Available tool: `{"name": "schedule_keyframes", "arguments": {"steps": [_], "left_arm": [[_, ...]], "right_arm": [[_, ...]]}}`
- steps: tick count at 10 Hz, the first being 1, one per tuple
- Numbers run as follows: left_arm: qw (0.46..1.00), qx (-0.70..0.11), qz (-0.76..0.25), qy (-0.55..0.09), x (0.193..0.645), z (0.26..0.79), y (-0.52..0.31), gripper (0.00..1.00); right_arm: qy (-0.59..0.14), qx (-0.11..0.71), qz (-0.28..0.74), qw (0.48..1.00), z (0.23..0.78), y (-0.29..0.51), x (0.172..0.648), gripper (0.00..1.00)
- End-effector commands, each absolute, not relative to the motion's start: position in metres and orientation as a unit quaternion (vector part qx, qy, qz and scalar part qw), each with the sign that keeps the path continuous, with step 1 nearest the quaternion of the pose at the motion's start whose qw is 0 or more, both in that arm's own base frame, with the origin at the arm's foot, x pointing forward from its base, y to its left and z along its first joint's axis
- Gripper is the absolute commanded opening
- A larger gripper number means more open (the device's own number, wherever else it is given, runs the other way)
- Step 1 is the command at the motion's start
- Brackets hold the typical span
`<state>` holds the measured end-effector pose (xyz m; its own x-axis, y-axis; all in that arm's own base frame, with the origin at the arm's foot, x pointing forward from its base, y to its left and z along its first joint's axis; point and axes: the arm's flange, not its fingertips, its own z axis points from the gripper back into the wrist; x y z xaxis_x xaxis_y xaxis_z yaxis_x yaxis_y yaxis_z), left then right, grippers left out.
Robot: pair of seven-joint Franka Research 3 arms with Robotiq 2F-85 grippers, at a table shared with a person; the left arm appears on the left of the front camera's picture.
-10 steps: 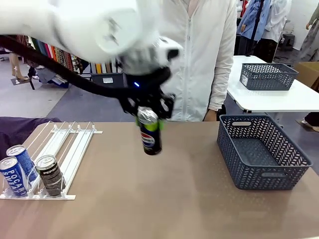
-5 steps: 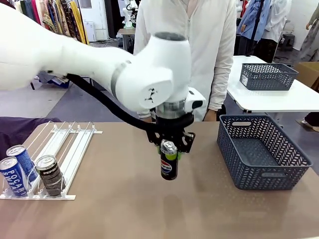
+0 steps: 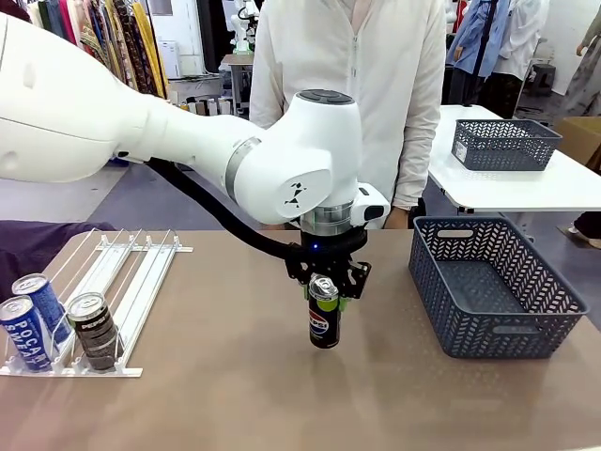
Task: Retrieve and store the cans from the dispenser.
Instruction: Pick up one can from the Automatic Can Dispenser and place it in the middle of the table.
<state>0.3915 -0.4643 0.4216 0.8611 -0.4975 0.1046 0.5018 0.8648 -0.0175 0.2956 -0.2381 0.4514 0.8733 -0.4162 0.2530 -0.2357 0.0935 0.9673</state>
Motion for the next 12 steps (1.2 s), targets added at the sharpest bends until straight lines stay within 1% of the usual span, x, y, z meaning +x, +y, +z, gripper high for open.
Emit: {"name": "schedule_keyframes", "arguments": {"steps": [1,2,3,6,7,8,9,10,11,12], "left_arm": [[0.967,-0.018,-0.249,-0.046,0.393,0.421,-0.465,0.27],[0.967,-0.019,-0.248,-0.045,0.394,0.420,-0.462,0.85],[0.968,-0.016,-0.246,-0.052,0.396,0.420,-0.462,1.00],[0.970,-0.004,-0.232,-0.072,0.393,0.435,-0.455,1.00],[0.974,-0.003,-0.209,-0.080,0.387,0.457,-0.443,1.00],[0.981,-0.024,-0.180,-0.070,0.377,0.498,-0.414,1.00],[0.982,-0.048,-0.166,-0.072,0.364,0.539,-0.374,1.00],[0.975,-0.134,-0.171,-0.043,0.353,0.575,-0.325,1.00],[0.966,-0.207,-0.154,-0.026,0.347,0.599,-0.267,1.00],[0.965,-0.239,-0.101,-0.033,0.346,0.613,-0.205,1.00]], "right_arm": [[-0.240,0.668,-0.058,0.702,0.454,-0.239,0.293,1.00],[-0.240,0.668,-0.058,0.702,0.454,-0.239,0.293,1.00],[-0.240,0.668,-0.058,0.702,0.454,-0.239,0.293,1.00],[-0.240,0.668,-0.058,0.702,0.454,-0.239,0.293,1.00],[-0.240,0.668,-0.058,0.702,0.454,-0.239,0.293,1.00],[-0.240,0.668,-0.058,0.702,0.454,-0.239,0.293,1.00],[-0.240,0.668,-0.058,0.702,0.454,-0.239,0.293,1.00],[-0.240,0.668,-0.058,0.702,0.454,-0.239,0.293,1.00],[-0.240,0.668,-0.058,0.702,0.454,-0.239,0.293,1.00],[-0.240,0.668,-0.058,0.702,0.454,-0.239,0.293,1.00]]}}
